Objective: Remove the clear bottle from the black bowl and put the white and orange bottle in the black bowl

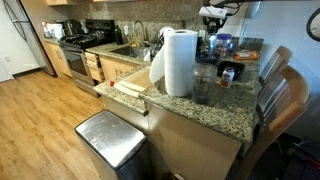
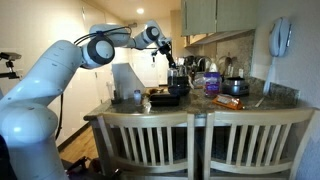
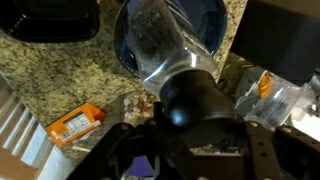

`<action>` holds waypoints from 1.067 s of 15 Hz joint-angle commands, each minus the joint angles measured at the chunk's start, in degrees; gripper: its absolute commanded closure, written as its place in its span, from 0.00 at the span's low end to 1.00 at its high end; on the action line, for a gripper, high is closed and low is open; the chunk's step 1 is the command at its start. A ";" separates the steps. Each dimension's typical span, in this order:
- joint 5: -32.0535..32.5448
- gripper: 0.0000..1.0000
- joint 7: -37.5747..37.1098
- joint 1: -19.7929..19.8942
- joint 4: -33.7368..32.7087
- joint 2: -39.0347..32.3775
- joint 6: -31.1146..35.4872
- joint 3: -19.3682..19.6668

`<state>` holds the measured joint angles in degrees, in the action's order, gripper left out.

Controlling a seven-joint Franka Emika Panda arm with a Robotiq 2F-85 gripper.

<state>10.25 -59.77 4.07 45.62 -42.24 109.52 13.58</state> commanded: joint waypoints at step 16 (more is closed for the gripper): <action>-12.28 0.66 26.60 8.54 53.54 34.19 5.82 -1.56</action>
<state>0.28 -35.07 12.62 88.25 -12.08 112.90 11.31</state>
